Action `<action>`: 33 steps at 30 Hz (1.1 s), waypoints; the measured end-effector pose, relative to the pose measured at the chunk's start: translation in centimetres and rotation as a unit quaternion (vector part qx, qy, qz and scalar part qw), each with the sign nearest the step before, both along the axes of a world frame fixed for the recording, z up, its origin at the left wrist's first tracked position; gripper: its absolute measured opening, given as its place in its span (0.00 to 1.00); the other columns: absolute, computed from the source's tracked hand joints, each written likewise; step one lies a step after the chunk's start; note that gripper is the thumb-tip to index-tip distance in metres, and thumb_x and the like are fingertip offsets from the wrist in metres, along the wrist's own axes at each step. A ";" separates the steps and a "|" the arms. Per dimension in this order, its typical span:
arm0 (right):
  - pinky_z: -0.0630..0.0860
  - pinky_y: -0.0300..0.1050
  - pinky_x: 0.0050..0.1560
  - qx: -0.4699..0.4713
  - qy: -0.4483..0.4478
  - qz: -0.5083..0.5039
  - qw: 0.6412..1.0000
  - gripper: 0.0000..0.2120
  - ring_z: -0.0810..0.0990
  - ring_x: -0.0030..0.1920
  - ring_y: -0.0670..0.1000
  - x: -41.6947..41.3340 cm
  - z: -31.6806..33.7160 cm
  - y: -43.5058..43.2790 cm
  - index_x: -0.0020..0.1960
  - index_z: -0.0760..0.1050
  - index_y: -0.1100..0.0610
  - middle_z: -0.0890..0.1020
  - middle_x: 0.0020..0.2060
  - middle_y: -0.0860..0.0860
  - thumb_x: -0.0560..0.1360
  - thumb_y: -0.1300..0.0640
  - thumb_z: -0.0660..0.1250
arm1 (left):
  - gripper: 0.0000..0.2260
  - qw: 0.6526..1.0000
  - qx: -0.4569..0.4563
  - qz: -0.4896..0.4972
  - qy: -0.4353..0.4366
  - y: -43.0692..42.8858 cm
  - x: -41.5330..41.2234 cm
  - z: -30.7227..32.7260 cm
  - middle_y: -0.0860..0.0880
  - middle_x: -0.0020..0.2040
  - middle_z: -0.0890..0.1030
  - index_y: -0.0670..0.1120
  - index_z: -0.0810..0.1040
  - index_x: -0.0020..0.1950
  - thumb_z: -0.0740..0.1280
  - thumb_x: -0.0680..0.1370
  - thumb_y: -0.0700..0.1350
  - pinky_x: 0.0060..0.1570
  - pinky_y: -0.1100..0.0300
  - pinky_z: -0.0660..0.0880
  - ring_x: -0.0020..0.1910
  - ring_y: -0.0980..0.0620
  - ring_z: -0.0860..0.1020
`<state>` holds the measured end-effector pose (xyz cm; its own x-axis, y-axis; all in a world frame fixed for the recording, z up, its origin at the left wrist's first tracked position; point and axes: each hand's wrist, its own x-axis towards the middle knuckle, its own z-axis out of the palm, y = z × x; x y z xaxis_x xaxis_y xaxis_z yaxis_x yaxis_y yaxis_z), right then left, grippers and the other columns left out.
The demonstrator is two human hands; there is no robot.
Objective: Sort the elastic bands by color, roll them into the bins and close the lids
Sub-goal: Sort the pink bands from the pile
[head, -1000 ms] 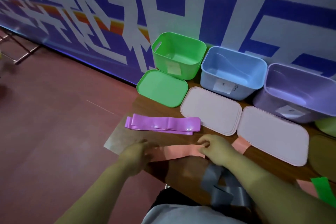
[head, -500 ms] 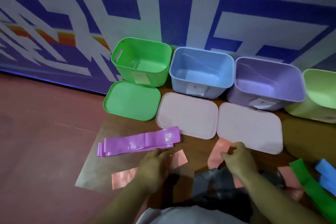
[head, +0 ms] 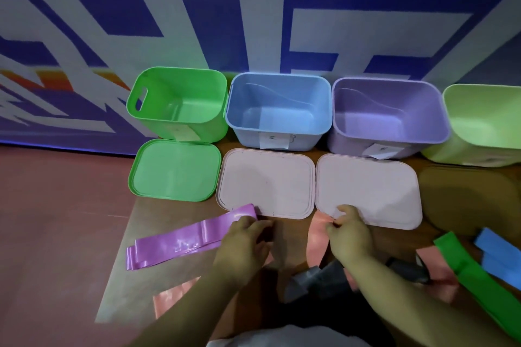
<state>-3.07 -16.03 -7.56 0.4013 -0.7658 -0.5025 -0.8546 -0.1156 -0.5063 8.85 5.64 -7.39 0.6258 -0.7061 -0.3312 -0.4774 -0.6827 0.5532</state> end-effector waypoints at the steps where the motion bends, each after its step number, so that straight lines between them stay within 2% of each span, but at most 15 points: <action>1: 0.73 0.42 0.47 0.003 0.000 -0.003 1.000 0.21 0.81 0.50 0.58 0.1 -0.1 -0.1 0.66 0.70 0.53 0.84 0.51 0.55 0.75 0.60 0.68 | 0.21 1.000 0.001 0.004 0.000 -0.1 -0.2 0.1 0.53 0.59 0.75 0.56 0.73 0.69 0.65 0.75 0.54 0.57 0.54 0.75 0.58 0.50 0.74; 4: 0.72 0.41 0.48 0.008 -0.006 -0.003 1.000 0.17 0.80 0.48 0.57 0.6 0.0 0.0 0.63 0.74 0.54 0.83 0.47 0.54 0.75 0.62 0.67 | 0.21 1.000 0.004 0.012 0.006 -0.1 -0.7 0.4 0.52 0.60 0.74 0.56 0.73 0.69 0.65 0.76 0.54 0.58 0.54 0.75 0.58 0.49 0.73; 7: 0.70 0.39 0.51 -0.004 -0.014 0.022 1.000 0.15 0.81 0.53 0.56 0.7 -0.1 0.0 0.61 0.77 0.55 0.83 0.55 0.54 0.75 0.65 0.66 | 0.22 0.999 -0.006 0.028 0.027 0.0 -1.2 0.7 0.53 0.60 0.73 0.56 0.73 0.69 0.63 0.75 0.57 0.59 0.53 0.75 0.58 0.50 0.74; 9: 0.69 0.38 0.51 -0.005 -0.012 0.031 0.999 0.15 0.80 0.55 0.55 0.7 -0.2 0.0 0.60 0.78 0.55 0.83 0.56 0.54 0.75 0.65 0.66 | 0.23 0.998 -0.019 0.041 0.041 0.0 -1.6 0.9 0.54 0.59 0.73 0.56 0.73 0.69 0.63 0.75 0.58 0.60 0.53 0.75 0.58 0.51 0.74; 15: 0.69 0.38 0.48 0.005 -0.038 0.043 0.998 0.14 0.80 0.51 0.54 1.0 0.7 0.4 0.58 0.79 0.55 0.83 0.53 0.53 0.75 0.65 0.64 | 0.20 0.995 -0.043 0.063 0.059 0.7 -2.4 1.5 0.55 0.58 0.74 0.57 0.75 0.66 0.64 0.74 0.57 0.59 0.53 0.74 0.57 0.52 0.75; 17: 0.70 0.38 0.42 0.007 -0.045 0.053 0.998 0.13 0.80 0.49 0.53 0.7 1.5 0.2 0.56 0.78 0.53 0.83 0.52 0.52 0.75 0.65 0.65 | 0.18 0.994 -0.054 0.078 0.063 0.9 -2.6 1.8 0.56 0.57 0.75 0.58 0.75 0.65 0.66 0.74 0.55 0.59 0.55 0.74 0.57 0.54 0.75; 21: 0.69 0.37 0.39 0.004 -0.109 0.084 0.990 0.13 0.79 0.44 0.51 -0.3 4.5 0.1 0.51 0.78 0.49 0.82 0.43 0.47 0.73 0.65 0.64 | 0.17 0.986 -0.090 0.105 0.096 0.4 -3.5 2.5 0.57 0.57 0.76 0.56 0.76 0.64 0.70 0.76 0.50 0.62 0.56 0.73 0.58 0.57 0.75; 23: 0.71 0.35 0.40 0.019 -0.159 0.095 0.982 0.13 0.80 0.42 0.49 -0.9 6.6 0.1 0.49 0.78 0.48 0.82 0.40 0.45 0.73 0.65 0.64 | 0.19 0.979 -0.114 0.118 0.121 -0.3 -4.1 3.2 0.56 0.61 0.76 0.55 0.74 0.67 0.71 0.76 0.50 0.63 0.63 0.72 0.61 0.57 0.75; 25: 0.72 0.36 0.40 0.054 -0.203 0.104 0.972 0.13 0.80 0.39 0.47 -1.6 8.9 0.0 0.47 0.79 0.48 0.82 0.40 0.45 0.74 0.66 0.64 | 0.22 0.969 -0.138 0.122 0.166 -1.4 -4.7 4.4 0.57 0.65 0.74 0.53 0.70 0.71 0.70 0.78 0.50 0.56 0.77 0.68 0.63 0.59 0.73; 26: 0.73 0.36 0.39 0.068 -0.219 0.104 0.968 0.14 0.80 0.37 0.46 -2.0 10.0 -0.2 0.46 0.79 0.48 0.82 0.39 0.45 0.74 0.66 0.65 | 0.23 0.957 -0.153 0.127 0.212 -2.2 -5.1 5.2 0.58 0.65 0.74 0.53 0.69 0.73 0.69 0.79 0.48 0.51 0.80 0.68 0.62 0.61 0.73; 28: 0.75 0.39 0.36 0.076 -0.240 0.084 0.964 0.15 0.79 0.32 0.46 -2.9 11.9 -0.7 0.43 0.80 0.47 0.83 0.36 0.46 0.73 0.67 0.65 | 0.23 0.911 -0.207 0.135 0.331 -4.0 -5.7 6.7 0.58 0.62 0.76 0.53 0.69 0.73 0.69 0.79 0.43 0.51 0.76 0.73 0.58 0.62 0.76; 30: 0.75 0.39 0.37 0.076 -0.268 0.056 0.959 0.16 0.78 0.30 0.45 -3.7 13.7 -1.4 0.40 0.80 0.46 0.83 0.32 0.47 0.72 0.68 0.66 | 0.23 0.871 -0.250 0.132 0.401 -5.8 -6.3 7.2 0.54 0.62 0.80 0.51 0.70 0.71 0.69 0.78 0.39 0.62 0.59 0.76 0.60 0.56 0.79; 31: 0.75 0.40 0.38 0.078 -0.284 0.045 0.955 0.16 0.79 0.30 0.45 -4.1 14.4 -1.9 0.40 0.80 0.48 0.82 0.30 0.47 0.71 0.70 0.67 | 0.23 0.868 -0.260 0.115 0.408 -6.8 -6.6 7.2 0.52 0.63 0.80 0.50 0.70 0.71 0.69 0.78 0.38 0.65 0.53 0.74 0.63 0.54 0.78; 33: 0.76 0.44 0.40 0.089 -0.317 0.025 0.944 0.15 0.79 0.31 0.45 -5.1 15.6 -2.8 0.39 0.80 0.51 0.81 0.29 0.46 0.71 0.71 0.68 | 0.21 0.870 -0.270 0.074 0.406 -8.7 -7.5 7.8 0.50 0.63 0.81 0.48 0.71 0.70 0.67 0.79 0.35 0.64 0.55 0.75 0.64 0.53 0.78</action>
<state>-8.19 -18.81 8.04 0.6976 -0.6646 -0.2678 -0.3687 -0.0124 -0.9295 1.35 -3.05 0.46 0.4376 -0.8274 -0.3520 0.2928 -0.2390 0.9258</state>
